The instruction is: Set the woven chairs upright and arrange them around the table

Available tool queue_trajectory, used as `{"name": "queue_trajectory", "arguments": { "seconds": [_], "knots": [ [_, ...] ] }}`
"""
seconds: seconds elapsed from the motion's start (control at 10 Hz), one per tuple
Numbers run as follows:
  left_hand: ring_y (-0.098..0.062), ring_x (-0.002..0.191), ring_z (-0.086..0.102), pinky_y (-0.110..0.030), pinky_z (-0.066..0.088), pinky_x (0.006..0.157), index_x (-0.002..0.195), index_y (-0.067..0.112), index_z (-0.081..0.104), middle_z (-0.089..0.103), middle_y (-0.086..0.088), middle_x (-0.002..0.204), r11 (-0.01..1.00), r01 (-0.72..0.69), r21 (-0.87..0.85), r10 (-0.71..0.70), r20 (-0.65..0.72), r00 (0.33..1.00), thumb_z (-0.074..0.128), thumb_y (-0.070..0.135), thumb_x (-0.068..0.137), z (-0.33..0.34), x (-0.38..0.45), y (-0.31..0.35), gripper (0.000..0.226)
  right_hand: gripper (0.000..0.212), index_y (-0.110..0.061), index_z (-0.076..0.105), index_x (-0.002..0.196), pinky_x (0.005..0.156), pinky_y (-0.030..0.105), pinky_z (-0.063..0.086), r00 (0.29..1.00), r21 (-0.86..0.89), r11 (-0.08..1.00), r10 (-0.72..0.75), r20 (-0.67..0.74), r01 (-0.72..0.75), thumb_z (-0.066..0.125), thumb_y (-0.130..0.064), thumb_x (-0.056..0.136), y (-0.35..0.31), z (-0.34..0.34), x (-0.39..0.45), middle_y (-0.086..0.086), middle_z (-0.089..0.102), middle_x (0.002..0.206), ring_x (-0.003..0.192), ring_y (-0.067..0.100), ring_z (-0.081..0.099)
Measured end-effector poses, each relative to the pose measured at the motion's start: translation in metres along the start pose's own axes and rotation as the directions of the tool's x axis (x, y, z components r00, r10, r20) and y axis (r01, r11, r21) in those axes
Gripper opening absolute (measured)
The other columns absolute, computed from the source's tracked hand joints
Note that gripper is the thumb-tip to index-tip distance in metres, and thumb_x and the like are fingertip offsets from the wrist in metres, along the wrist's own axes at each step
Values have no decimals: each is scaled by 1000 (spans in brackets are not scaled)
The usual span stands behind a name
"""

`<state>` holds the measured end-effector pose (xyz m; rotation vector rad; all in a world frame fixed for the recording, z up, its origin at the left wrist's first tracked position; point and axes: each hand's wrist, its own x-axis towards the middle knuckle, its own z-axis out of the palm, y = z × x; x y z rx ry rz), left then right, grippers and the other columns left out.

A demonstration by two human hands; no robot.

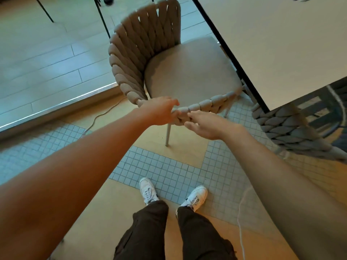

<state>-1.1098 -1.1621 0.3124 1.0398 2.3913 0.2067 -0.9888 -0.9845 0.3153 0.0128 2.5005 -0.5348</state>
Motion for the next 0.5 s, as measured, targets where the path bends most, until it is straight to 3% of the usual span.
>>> {"name": "queue_trajectory", "arguments": {
  "seconds": [0.1, 0.2, 0.3, 0.5],
  "knots": [
    [-22, 122, 57, -35, 47, 94, 147, 23, 48, 56, -4, 143, 998, 31, 55, -24, -122, 992, 52, 47, 102, -3, -10, 30, 51, 64, -18, 43, 152, 118, 51, 31, 998, 21, 999, 31, -46, -30, 35, -58, 104, 8, -8, -27, 4, 44, 158, 145, 24, 39],
    [-24, 128, 55, -38, 46, 99, 147, 24, 48, 54, -3, 147, 997, 30, 71, -14, -222, 975, 49, 51, 103, -10, -21, 57, 52, 74, -18, 32, 159, 121, 52, 23, 993, 3, 996, 85, -79, -85, 31, -65, 102, 16, -14, -50, 4, 34, 164, 150, 25, 32],
    [-26, 135, 50, -44, 42, 108, 148, 25, 46, 52, -4, 150, 995, 38, 93, -12, -260, 966, 45, 55, 103, -14, -28, 77, 55, 78, -21, 30, 160, 120, 52, 23, 988, 14, 993, 119, -94, -119, 29, -71, 100, 25, -21, -71, 5, 31, 165, 150, 27, 31],
    [-29, 139, 46, -45, 38, 111, 150, 24, 44, 51, -6, 150, 986, 25, 163, 30, -329, 944, 43, 55, 103, -25, -48, 111, 56, 88, -23, 23, 162, 120, 53, 21, 967, -9, 981, 189, -171, -193, 23, -79, 95, 36, -25, -112, 4, 27, 167, 152, 26, 26]
  ]
}}
